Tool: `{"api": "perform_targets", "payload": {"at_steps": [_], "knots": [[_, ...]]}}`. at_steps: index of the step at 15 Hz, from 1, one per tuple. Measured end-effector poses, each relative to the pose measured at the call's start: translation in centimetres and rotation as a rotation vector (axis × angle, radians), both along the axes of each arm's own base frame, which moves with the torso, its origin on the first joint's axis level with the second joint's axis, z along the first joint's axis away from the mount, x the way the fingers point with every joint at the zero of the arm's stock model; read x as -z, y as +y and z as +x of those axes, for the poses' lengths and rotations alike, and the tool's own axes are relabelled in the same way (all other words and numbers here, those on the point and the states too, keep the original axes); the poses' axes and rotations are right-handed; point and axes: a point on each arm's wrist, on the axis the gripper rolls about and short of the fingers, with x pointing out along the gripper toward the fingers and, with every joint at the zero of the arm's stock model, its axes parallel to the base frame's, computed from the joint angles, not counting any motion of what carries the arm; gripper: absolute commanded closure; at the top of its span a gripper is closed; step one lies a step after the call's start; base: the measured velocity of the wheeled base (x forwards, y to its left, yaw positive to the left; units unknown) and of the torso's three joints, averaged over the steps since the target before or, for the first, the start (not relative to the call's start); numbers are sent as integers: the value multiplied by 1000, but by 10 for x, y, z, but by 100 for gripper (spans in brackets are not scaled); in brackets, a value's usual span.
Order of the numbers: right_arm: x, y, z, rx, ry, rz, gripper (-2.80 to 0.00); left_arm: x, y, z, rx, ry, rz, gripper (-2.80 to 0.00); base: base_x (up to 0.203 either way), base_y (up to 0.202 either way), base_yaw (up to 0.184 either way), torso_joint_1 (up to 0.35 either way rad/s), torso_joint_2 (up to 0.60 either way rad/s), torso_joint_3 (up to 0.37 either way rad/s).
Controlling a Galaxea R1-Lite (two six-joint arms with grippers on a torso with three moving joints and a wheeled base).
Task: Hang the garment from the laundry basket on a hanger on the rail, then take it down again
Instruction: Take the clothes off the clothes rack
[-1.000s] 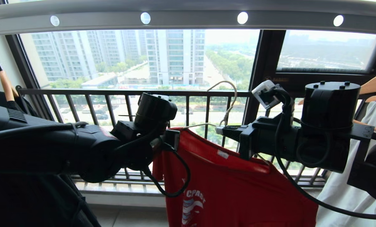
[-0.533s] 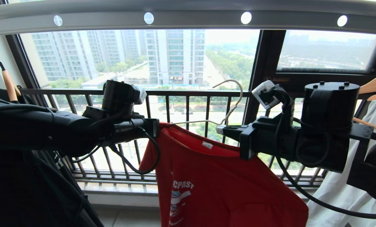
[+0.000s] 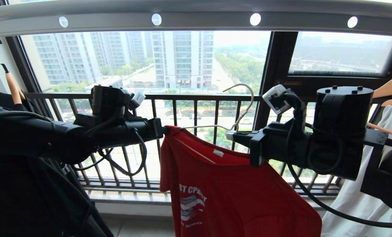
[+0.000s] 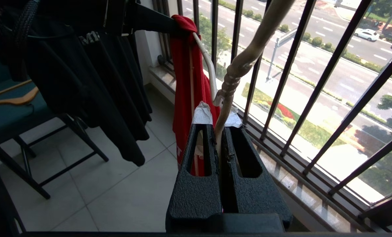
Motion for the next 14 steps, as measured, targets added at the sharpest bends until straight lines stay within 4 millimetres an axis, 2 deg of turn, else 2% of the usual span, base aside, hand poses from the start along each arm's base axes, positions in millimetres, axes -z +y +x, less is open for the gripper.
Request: {"api": "perform_targets", "payload": {"at_steps": [3,7,11,14], "knots": [[0,0,0,1,1,0,0,9,0,10,-25,-62,-86,0,0,0,0,0,0,0],[0,0,1,2,1,-1,0,23,20,27,-66,-75,-105,0,0,0,0,0,0,0],[0,-1,1,6,-1,0,0,18,35,38,-100,-82,-246,0,0,0,0,0,0,0],[0,-2,1,7,-1,0,0,23,34,42,-105,-73,-277,0,0,0,0,0,0,0]]}}
